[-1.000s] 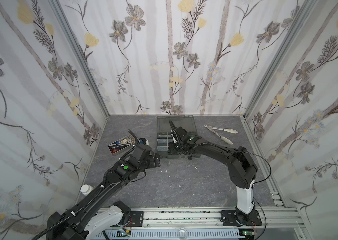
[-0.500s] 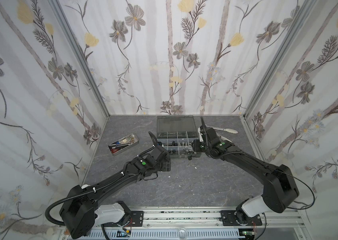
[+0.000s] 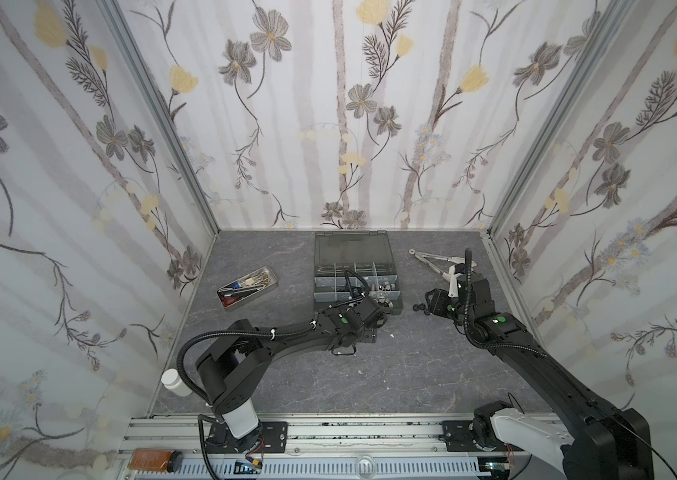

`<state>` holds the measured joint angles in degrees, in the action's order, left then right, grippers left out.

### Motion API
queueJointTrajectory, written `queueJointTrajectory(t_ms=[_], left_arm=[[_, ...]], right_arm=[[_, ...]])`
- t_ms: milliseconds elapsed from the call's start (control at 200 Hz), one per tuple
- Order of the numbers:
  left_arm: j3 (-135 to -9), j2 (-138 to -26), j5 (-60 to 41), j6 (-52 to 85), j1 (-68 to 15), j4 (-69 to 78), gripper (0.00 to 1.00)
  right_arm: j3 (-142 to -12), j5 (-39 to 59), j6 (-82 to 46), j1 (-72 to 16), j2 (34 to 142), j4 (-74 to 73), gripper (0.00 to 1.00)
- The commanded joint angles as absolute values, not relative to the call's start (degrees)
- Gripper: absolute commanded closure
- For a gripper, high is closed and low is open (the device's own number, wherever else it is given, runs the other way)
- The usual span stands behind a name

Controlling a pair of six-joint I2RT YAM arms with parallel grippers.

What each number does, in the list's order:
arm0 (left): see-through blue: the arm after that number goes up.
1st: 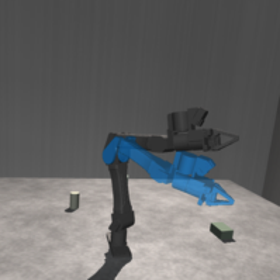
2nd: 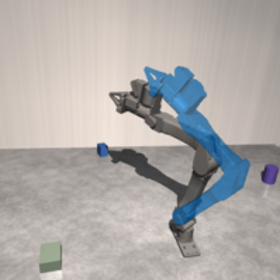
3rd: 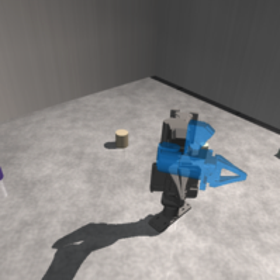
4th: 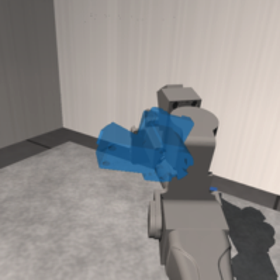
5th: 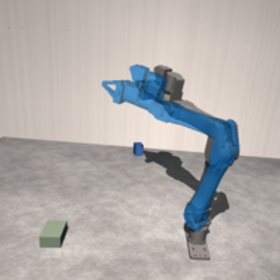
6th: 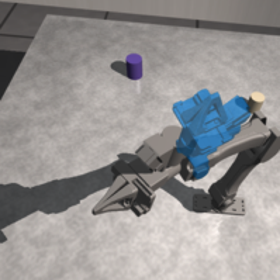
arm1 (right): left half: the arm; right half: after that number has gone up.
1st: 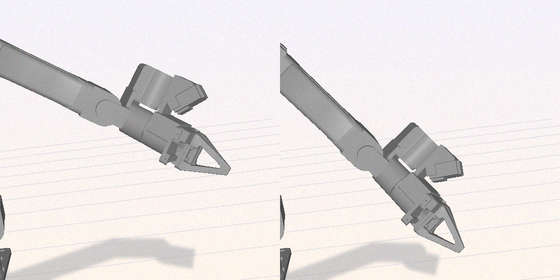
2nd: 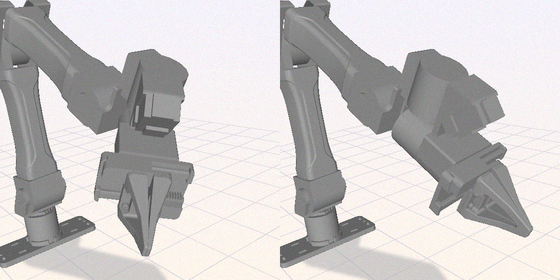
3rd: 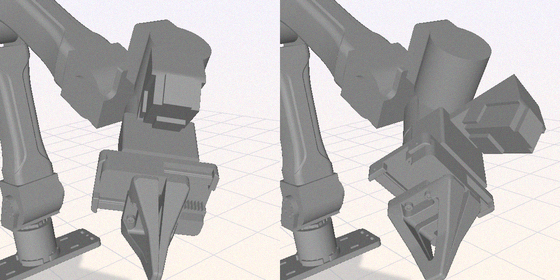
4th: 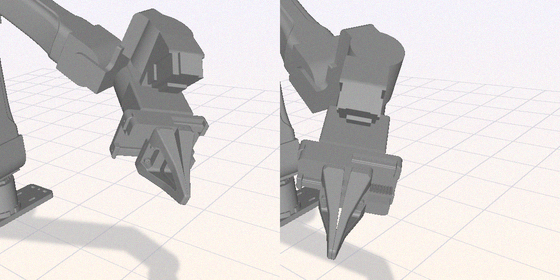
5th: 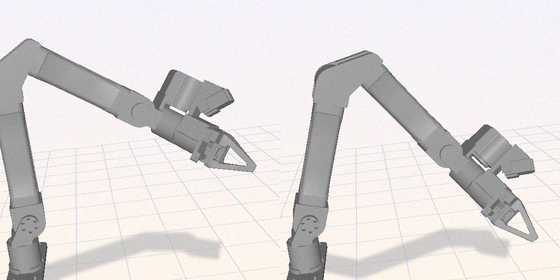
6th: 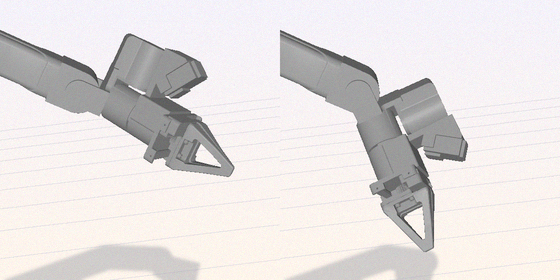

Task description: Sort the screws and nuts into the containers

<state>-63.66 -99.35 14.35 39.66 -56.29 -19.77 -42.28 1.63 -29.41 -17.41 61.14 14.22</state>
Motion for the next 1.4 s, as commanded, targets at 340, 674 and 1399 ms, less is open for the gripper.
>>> queueJointTrajectory(t_ms=[340, 674, 1399], left_arm=[[-77.88, -115.29, 18.41, 44.38, -58.24, -19.42, 0.32], [-83.84, -121.11, 21.26, 45.87, -58.02, -21.25, 0.40], [-87.85, -125.59, 22.57, 46.60, -55.64, -20.57, 0.56]], right_arm=[[-39.07, 6.20, -28.23, -10.72, 55.55, 12.83, 0.49], [-37.61, 7.07, -28.36, -9.32, 51.89, 12.50, 0.49], [-36.49, 8.00, -28.30, -9.32, 49.84, 12.04, 0.49]])
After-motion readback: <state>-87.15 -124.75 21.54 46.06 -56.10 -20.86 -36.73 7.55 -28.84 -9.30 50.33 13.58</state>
